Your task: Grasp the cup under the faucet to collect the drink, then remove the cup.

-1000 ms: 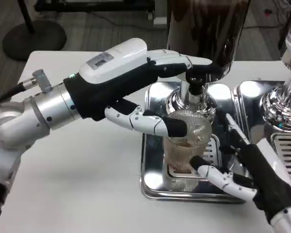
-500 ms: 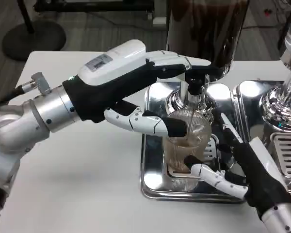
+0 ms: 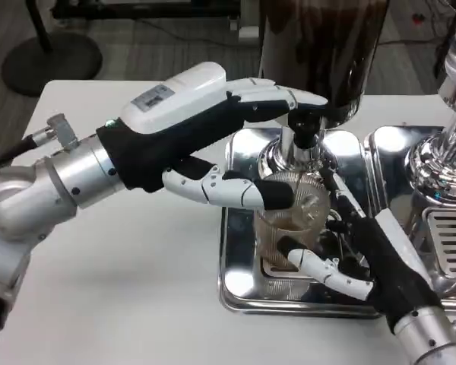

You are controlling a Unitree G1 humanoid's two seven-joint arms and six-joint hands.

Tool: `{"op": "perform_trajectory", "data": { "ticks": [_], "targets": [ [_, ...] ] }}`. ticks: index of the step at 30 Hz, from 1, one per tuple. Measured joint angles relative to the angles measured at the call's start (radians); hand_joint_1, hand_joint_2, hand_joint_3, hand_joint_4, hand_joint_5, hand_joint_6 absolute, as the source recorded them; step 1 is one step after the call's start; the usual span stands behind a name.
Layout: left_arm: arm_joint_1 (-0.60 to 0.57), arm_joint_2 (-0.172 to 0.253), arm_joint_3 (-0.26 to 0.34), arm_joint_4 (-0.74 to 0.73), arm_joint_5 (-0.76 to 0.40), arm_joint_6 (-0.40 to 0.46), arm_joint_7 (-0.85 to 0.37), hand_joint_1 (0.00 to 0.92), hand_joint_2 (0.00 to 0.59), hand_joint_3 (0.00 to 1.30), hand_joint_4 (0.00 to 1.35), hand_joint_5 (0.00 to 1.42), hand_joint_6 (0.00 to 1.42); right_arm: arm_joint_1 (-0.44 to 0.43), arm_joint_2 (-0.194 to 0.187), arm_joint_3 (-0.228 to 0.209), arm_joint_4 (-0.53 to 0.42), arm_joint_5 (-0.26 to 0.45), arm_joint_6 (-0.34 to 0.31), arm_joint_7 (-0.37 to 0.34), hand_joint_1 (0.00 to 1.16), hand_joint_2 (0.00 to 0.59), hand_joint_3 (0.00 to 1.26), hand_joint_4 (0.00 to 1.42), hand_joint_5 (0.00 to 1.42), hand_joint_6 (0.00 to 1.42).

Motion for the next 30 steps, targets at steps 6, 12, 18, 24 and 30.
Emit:
{"op": "perform_trajectory", "data": {
  "ticks": [6,12,18,24,30],
  "targets": [
    [0.009,0.0,0.0,-0.006,0.0,0.003,0.008,0.045,0.138,0.25,0.23,0.27,0.17,-0.036,0.004,0.009,0.056,0.026,-0.049,0.004,0.54,0.172,0.0,0.0,0.0,0.15],
    [0.009,0.0,0.0,-0.007,0.0,0.009,0.01,0.045,0.139,0.25,0.24,0.27,0.17,-0.065,0.019,0.017,0.116,0.034,-0.092,0.002,0.53,0.171,0.0,0.0,0.0,0.15],
    [0.01,0.002,0.0,-0.01,0.0,0.015,0.01,0.047,0.143,0.25,0.24,0.27,0.17,-0.076,0.021,0.02,0.141,0.031,-0.113,-0.006,0.53,0.17,0.0,0.0,0.0,0.15],
    [0.018,0.004,0.0,-0.023,0.0,0.024,0.011,0.039,0.146,0.25,0.25,0.27,0.17,-0.081,0.022,0.024,0.152,0.004,-0.121,-0.036,0.58,0.168,0.0,0.0,0.0,0.16],
    [0.02,0.006,0.0,-0.028,0.0,0.034,0.011,0.034,0.144,0.25,0.25,0.26,0.17,-0.081,0.021,0.025,0.146,-0.031,-0.121,-0.071,0.62,0.166,0.0,0.0,0.0,0.18]
  ]
}}
